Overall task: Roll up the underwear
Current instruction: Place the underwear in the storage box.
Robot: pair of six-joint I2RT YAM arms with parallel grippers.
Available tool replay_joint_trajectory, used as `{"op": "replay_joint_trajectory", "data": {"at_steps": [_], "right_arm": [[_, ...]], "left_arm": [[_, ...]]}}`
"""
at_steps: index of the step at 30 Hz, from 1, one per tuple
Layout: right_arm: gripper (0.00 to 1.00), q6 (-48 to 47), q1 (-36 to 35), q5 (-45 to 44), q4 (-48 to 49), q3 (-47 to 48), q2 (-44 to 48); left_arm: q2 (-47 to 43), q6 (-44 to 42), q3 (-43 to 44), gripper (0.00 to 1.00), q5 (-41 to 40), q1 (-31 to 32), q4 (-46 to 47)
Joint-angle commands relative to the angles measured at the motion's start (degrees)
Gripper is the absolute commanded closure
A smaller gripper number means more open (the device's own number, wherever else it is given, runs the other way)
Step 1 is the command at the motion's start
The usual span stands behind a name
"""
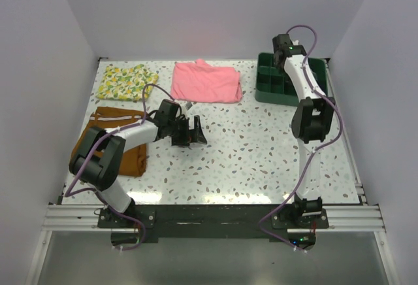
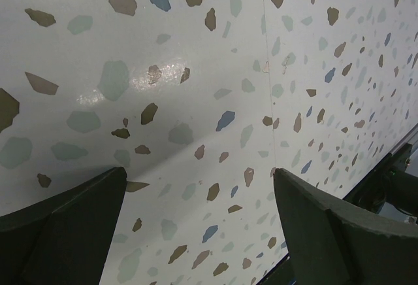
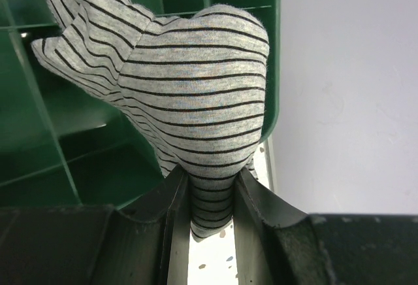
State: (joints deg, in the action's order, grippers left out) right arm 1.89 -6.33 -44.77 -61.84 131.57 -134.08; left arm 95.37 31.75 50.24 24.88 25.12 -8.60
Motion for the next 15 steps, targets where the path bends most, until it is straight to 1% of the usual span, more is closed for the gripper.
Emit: {"op": "replay_joint_trajectory", "data": {"at_steps": [1, 9, 15], "right_arm": [[0.89, 0.04, -1.67, 0.56, -1.52, 3.08, -2.41], [0.89, 0.75, -2.99, 0.74, -1.87, 3.87, -4.26], [0.88, 1.36, -2.90, 1.53, -0.74, 2.64, -3.47]], "left_arm": [[0.60, -1.78, 1.53, 0.00, 0.96, -0.43, 0.60], [0.69, -1.95, 1.62, 0.00, 0.96, -0.43, 0.34], [0.95, -2.04, 1.71, 0.00, 0.96, -0.43, 0.25]]}}
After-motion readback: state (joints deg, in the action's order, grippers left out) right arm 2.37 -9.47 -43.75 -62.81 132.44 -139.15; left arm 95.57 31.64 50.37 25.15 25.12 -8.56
